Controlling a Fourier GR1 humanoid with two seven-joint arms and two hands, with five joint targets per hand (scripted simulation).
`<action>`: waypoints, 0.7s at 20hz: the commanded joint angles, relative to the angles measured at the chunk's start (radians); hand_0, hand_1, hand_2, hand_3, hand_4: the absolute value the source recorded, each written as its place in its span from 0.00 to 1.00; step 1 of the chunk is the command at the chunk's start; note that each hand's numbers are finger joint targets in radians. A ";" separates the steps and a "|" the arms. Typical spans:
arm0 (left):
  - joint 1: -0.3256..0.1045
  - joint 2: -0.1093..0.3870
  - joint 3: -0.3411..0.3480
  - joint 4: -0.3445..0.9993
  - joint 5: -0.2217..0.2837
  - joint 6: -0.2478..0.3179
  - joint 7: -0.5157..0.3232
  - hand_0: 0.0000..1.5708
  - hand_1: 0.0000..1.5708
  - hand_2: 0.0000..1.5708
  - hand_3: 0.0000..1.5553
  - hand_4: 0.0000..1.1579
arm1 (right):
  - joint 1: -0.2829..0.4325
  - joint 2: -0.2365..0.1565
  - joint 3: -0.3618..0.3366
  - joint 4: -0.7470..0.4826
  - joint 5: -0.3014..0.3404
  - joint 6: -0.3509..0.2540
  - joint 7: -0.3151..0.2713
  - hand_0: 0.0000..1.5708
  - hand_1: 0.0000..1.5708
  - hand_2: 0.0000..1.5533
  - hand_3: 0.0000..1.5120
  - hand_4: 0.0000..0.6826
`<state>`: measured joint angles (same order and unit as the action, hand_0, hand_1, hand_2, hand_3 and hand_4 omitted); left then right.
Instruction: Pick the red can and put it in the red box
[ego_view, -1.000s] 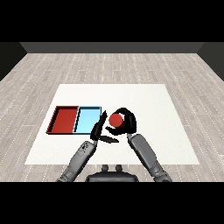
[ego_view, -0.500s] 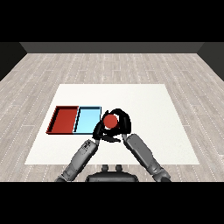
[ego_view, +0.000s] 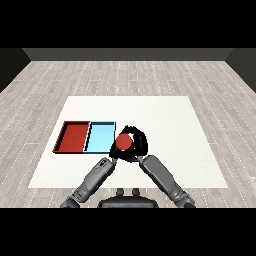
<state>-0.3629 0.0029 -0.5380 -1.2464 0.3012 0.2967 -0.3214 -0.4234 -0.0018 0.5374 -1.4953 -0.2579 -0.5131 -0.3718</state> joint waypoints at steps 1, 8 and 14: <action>-0.025 -0.003 -0.022 0.073 0.060 0.022 -0.059 0.00 0.00 0.00 0.00 0.00 | 0.024 0.002 0.028 0.004 0.006 -0.018 -0.029 0.96 0.96 0.94 0.93 0.94; -0.016 -0.003 -0.050 -0.092 0.030 0.309 0.092 1.00 1.00 1.00 0.96 0.97 | 0.018 -0.023 -0.027 -0.044 0.013 0.030 0.028 0.96 0.96 0.94 0.92 0.95; 0.032 -0.002 -0.036 0.011 0.064 0.244 -0.028 1.00 1.00 0.99 0.95 0.97 | 0.004 0.001 0.038 0.011 -0.006 -0.025 -0.015 0.94 0.94 0.93 0.92 0.95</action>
<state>-0.3784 0.0087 -0.5562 -1.2211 0.3796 0.5263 -0.3503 -0.4358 -0.0082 0.5615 -1.4946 -0.2531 -0.5406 -0.3509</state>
